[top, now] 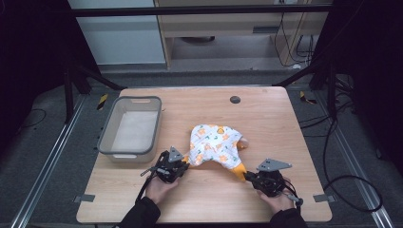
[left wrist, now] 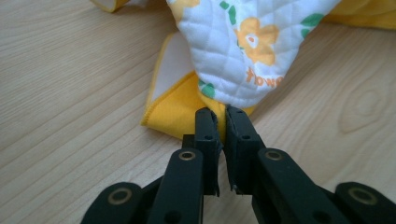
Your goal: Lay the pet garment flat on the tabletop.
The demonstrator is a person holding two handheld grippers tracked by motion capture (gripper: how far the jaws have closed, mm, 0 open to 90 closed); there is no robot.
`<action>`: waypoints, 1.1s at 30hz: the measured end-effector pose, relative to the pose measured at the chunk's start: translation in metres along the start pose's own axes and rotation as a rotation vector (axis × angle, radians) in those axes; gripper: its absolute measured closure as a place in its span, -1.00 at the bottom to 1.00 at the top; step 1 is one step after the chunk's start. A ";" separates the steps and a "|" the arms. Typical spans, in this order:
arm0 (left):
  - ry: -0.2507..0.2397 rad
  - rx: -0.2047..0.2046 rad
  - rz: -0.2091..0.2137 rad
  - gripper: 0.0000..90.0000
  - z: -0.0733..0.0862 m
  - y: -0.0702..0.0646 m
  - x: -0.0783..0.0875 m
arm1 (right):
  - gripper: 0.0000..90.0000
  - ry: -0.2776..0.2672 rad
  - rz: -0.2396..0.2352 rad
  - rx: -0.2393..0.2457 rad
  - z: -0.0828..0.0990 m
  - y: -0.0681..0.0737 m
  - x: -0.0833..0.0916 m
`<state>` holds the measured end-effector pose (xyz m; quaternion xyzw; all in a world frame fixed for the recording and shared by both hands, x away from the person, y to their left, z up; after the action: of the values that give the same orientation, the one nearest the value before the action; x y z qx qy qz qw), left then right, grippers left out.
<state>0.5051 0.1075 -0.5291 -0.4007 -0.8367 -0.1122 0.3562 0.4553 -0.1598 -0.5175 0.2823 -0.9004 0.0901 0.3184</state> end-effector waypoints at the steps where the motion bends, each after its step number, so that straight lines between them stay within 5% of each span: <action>1: -0.011 0.005 0.012 0.89 -0.003 -0.001 0.005 | 0.93 -0.011 -0.002 0.003 -0.002 0.000 0.004; 10: -0.115 0.012 0.092 0.90 -0.016 -0.016 0.053 | 0.93 -0.073 -0.034 -0.002 -0.017 -0.002 0.035; 19: -0.126 0.030 0.123 0.88 -0.014 -0.027 0.069 | 0.93 -0.109 -0.087 -0.037 -0.021 0.004 0.051; 23: -0.136 0.043 0.085 0.85 -0.019 -0.021 0.066 | 0.88 -0.113 -0.085 -0.058 -0.021 0.000 0.046; 33: -0.075 0.132 -0.005 0.80 -0.017 0.014 0.024 | 0.76 -0.048 0.040 -0.102 -0.016 -0.024 -0.007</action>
<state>0.5135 0.1229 -0.5019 -0.3780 -0.8560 -0.0426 0.3501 0.4816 -0.1712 -0.5093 0.2497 -0.9167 0.0436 0.3089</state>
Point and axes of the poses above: each handheld gripper's, and its own axes: x roughly backward along the jaws, z roughly out of its underside, y roughly to its left, the point moved 7 cm from there along -x, roughly forward along the jaws, and after that the axes turned 7 degrees about z, right-handed, at the moved point
